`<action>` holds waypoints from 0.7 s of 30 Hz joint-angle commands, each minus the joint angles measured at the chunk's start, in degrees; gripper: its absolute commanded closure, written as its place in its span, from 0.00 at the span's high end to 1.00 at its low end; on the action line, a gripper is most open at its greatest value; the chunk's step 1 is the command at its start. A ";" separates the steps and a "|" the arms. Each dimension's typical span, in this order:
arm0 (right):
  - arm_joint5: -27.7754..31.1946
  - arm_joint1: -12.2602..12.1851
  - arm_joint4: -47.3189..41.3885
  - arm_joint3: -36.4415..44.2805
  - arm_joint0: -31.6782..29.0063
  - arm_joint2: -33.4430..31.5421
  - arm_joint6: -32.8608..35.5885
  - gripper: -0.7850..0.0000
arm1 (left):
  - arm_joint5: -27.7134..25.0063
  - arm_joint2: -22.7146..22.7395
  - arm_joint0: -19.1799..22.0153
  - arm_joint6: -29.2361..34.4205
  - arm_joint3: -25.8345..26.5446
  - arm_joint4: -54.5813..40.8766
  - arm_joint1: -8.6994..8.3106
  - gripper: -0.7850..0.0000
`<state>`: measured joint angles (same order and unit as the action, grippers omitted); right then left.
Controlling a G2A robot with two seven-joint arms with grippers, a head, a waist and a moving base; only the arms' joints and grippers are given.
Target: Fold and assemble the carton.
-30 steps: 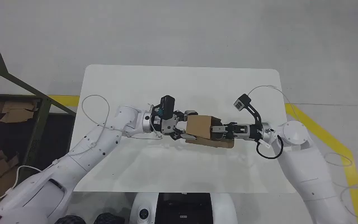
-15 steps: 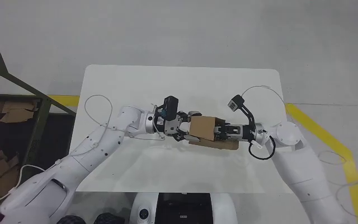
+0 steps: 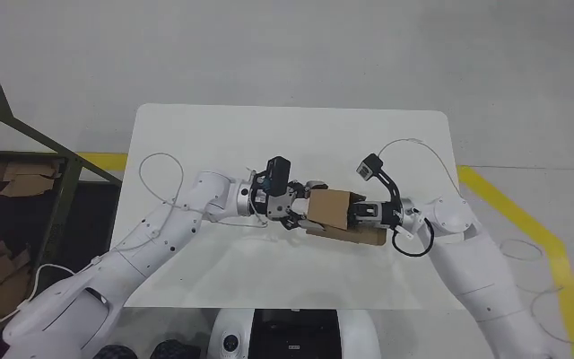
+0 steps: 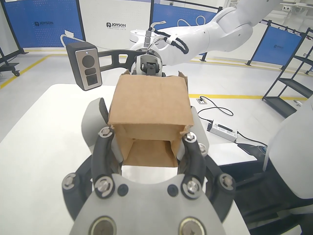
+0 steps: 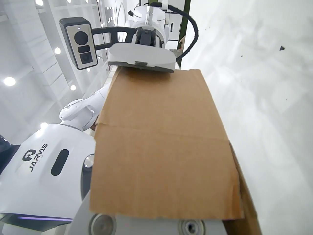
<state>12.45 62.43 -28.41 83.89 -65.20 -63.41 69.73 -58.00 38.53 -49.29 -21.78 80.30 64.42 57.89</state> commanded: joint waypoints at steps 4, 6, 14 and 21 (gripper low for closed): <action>0.20 0.21 -0.25 -0.13 0.27 0.92 -0.21 0.00 | 0.00 0.36 -0.43 -0.03 0.39 0.21 0.00 0.68; 0.12 0.29 -0.22 -0.15 0.43 1.32 -0.21 0.00 | 0.00 0.51 -0.58 0.01 0.51 0.29 -0.01 0.67; -0.36 0.63 -0.18 -0.20 1.37 2.86 -0.24 0.00 | 0.00 0.98 -0.85 0.13 0.87 0.30 -0.03 0.67; -0.16 0.77 -0.47 -1.13 2.12 3.03 -0.60 0.00 | 0.00 1.25 -0.77 0.42 0.67 -0.04 -0.02 0.67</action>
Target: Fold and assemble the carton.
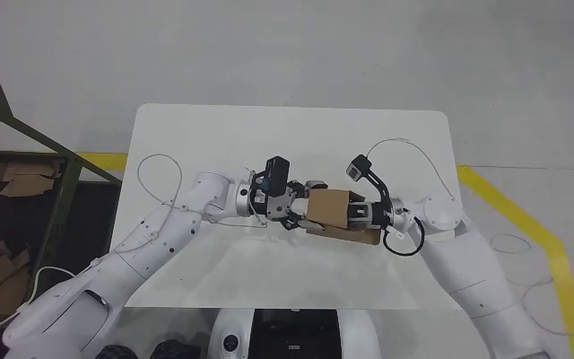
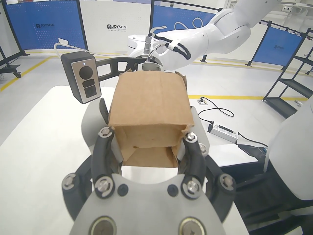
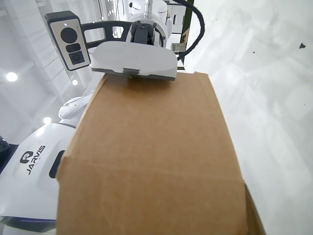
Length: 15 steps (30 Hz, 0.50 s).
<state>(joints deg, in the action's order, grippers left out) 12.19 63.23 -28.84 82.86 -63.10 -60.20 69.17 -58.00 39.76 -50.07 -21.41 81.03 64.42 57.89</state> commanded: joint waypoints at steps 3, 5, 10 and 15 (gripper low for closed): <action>0.50 -0.23 -0.21 -0.22 -0.30 -1.12 -0.19 0.00 | 0.00 0.15 -0.03 0.07 -0.24 -0.31 -0.04 0.67; 0.65 -0.39 -0.28 -0.14 -0.74 -1.79 -0.32 0.00 | 0.00 0.24 -0.06 0.02 -0.28 -0.37 -0.06 0.67; 0.74 -0.62 -0.35 0.39 -1.69 -2.51 -0.43 0.00 | 0.00 0.57 -0.23 -0.41 -0.32 -0.27 -0.07 0.64; 1.27 -0.53 0.62 0.99 -1.76 -2.01 -1.39 0.00 | 0.00 0.90 -0.42 -0.94 -0.21 -0.13 -0.02 0.60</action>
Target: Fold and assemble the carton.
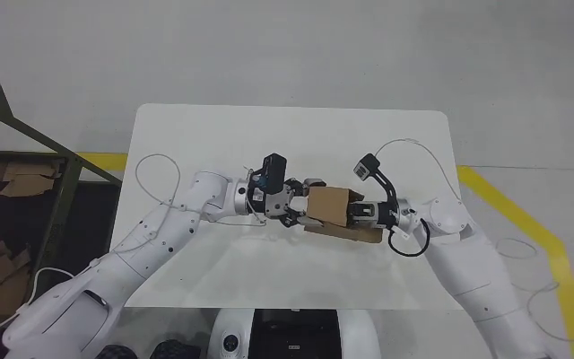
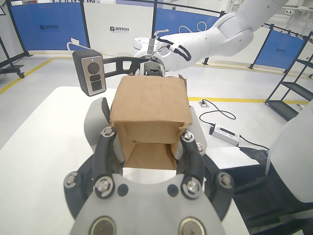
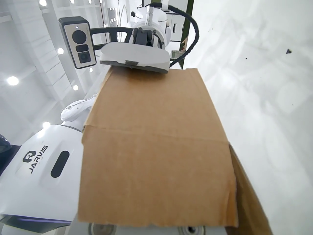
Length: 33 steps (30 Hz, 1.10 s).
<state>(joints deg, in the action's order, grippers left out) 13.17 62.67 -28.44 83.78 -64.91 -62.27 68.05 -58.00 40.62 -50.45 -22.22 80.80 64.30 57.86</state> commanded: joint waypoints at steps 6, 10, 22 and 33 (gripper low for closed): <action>5.78 0.22 -0.02 -0.17 -0.34 -0.22 -2.10 0.00 | 0.00 0.26 -0.33 -0.65 0.05 -0.26 -0.06 0.59; 9.65 0.13 0.01 -0.36 -0.75 -1.10 -1.97 0.00 | 0.00 0.16 -0.41 -0.73 -0.02 -0.58 -0.15 0.59; 18.68 -0.17 5.53 1.93 -2.11 -1.84 -2.80 0.00 | 0.00 -1.66 0.60 -0.99 -0.10 -3.00 -0.56 0.60; 20.59 -0.33 8.78 3.69 -3.01 -1.67 -5.33 0.00 | 0.00 -3.80 2.09 -0.33 -0.34 -5.13 -0.94 0.63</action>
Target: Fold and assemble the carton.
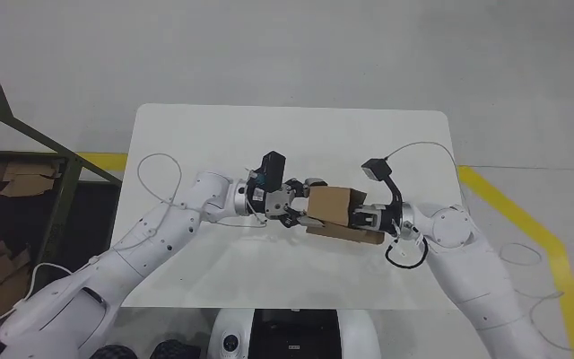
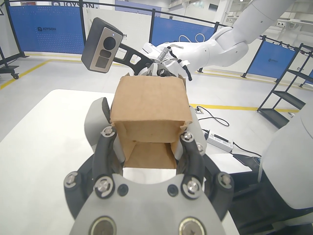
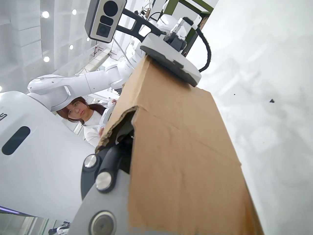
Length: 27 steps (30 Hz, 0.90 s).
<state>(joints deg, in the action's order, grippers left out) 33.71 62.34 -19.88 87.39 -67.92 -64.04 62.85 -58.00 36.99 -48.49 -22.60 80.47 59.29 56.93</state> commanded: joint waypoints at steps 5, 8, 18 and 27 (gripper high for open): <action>0.12 0.05 1.36 0.42 0.15 0.85 -0.70 0.00 | 0.00 -0.91 0.71 0.10 -0.02 -0.80 -0.14 0.63; 0.03 0.09 1.51 0.53 0.32 1.32 -0.76 0.00 | 0.00 -1.26 0.97 0.14 0.03 -0.99 -0.21 0.63; -0.06 0.23 0.76 0.24 1.02 2.70 -0.79 0.00 | 0.00 -2.02 1.52 -0.15 0.15 -1.23 -0.32 0.63; 0.02 0.15 -0.52 0.00 1.04 2.94 -0.48 0.00 | 0.00 -2.22 1.55 -0.57 0.02 -1.26 -0.43 0.63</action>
<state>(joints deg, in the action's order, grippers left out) 33.69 62.50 -20.30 87.40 -66.86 -61.13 62.34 -58.00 34.77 -46.94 -23.10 80.51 57.97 56.52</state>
